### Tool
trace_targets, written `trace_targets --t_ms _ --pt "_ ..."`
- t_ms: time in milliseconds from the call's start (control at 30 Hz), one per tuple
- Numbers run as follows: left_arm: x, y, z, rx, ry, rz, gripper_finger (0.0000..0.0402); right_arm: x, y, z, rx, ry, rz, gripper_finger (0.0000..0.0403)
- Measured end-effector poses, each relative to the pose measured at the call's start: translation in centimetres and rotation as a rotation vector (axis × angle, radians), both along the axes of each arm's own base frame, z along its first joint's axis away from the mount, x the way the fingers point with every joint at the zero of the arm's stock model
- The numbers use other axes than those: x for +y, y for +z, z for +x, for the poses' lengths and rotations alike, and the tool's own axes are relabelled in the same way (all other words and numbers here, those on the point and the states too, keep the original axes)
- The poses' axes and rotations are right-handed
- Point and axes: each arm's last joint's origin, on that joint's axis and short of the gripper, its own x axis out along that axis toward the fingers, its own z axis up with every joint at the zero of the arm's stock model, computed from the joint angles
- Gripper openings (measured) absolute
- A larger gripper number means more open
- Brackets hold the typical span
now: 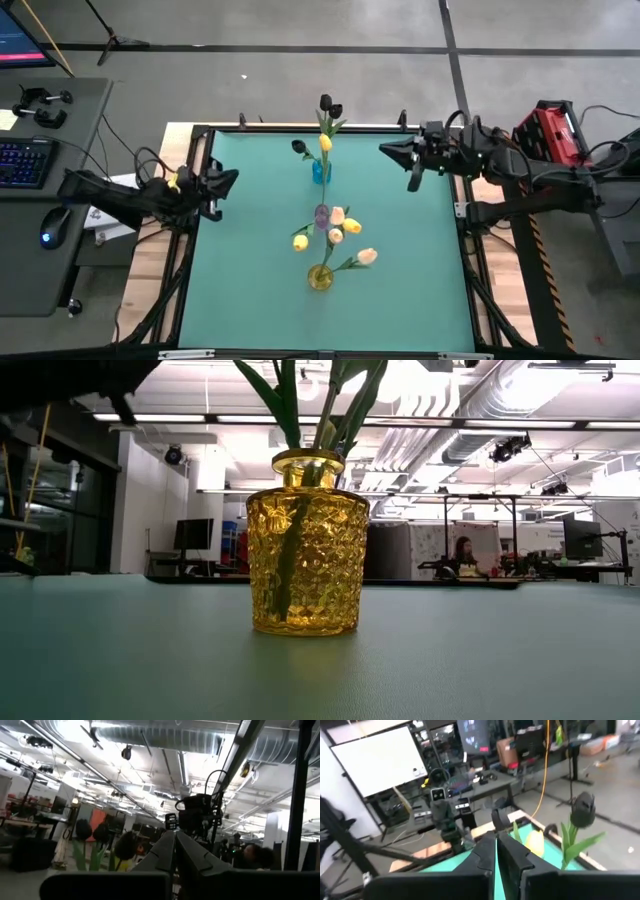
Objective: Sort flowers into vase by color
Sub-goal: Return to Home Position
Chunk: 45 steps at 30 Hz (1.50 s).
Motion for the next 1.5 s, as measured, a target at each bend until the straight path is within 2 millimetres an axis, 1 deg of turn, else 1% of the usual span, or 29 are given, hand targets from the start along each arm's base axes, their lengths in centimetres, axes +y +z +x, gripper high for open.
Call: trace_targets --t_ms 133,233,467,567,633,700,767,900,1000,1067,1133,1200,1367,1433,1500 --pt "0.1 -2.1 -0.7 0.007 -0.016 -0.022 0.0001 -0.5 -0.4 -0.9 0.053 0.032 0.058 0.0002" --pt "0.1 -2.6 -0.7 0.068 -0.036 -0.026 0.0000 -0.3 -0.7 -2.0 0.096 0.032 0.094 0.0003" --pt "0.3 -2.7 -1.1 0.056 -0.063 -0.094 0.0000 0.9 -1.1 -5.9 0.177 0.071 0.155 0.0000" --pt "0.3 -2.8 -1.1 0.087 -0.032 -0.061 0.0000 1.4 -1.3 -7.4 0.204 0.071 0.170 0.0000" --pt "0.3 -2.8 -1.1 0.098 -0.017 -0.033 0.0000 1.7 -2.0 -7.9 0.201 0.087 0.167 0.0000" --pt "0.3 -2.9 -1.0 0.110 -0.009 -0.018 0.0000 1.9 -3.4 -8.1 0.183 0.109 0.165 0.0000" --pt "0.3 -3.0 -1.0 0.117 -0.012 -0.023 0.0000 2.1 -5.4 -7.9 0.143 0.129 0.180 0.0000" --pt "0.3 -3.1 -0.9 0.122 -0.024 -0.045 0.0000 2.4 -10.9 -6.5 0.012 0.219 0.233 0.0000" --pt "0.3 -3.1 -0.9 0.123 -0.024 -0.045 0.0000 2.1 -15.2 -5.8 -0.066 0.262 0.274 0.0000" --pt "0.3 -3.2 -0.9 0.129 -0.024 -0.044 0.0000 1.8 -17.2 -5.7 -0.115 0.252 0.260 0.0000" --pt "0.3 -3.2 -0.9 0.134 -0.023 -0.044 0.0000 1.5 -18.5 -5.8 -0.172 0.234 0.212 0.0000" --pt "0.3 -3.2 -0.9 0.134 -0.024 -0.044 0.0000 1.2 -19.3 -6.1 -0.230 0.224 0.161 0.0000" --pt "0.3 -3.2 -0.9 0.134 -0.023 -0.044 0.0000 1.0 -21.2 -6.8 -0.302 0.243 0.138 0.0000" --pt "0.3 -3.2 -0.9 0.134 -0.024 -0.044 0.0000 1.1 -21.4 -6.7 -0.280 0.258 0.132 0.0000" --pt "0.3 -3.2 -0.9 0.134 -0.023 -0.044 0.0000 1.1 -21.5 -6.7 -0.266 0.270 0.081 0.0000"
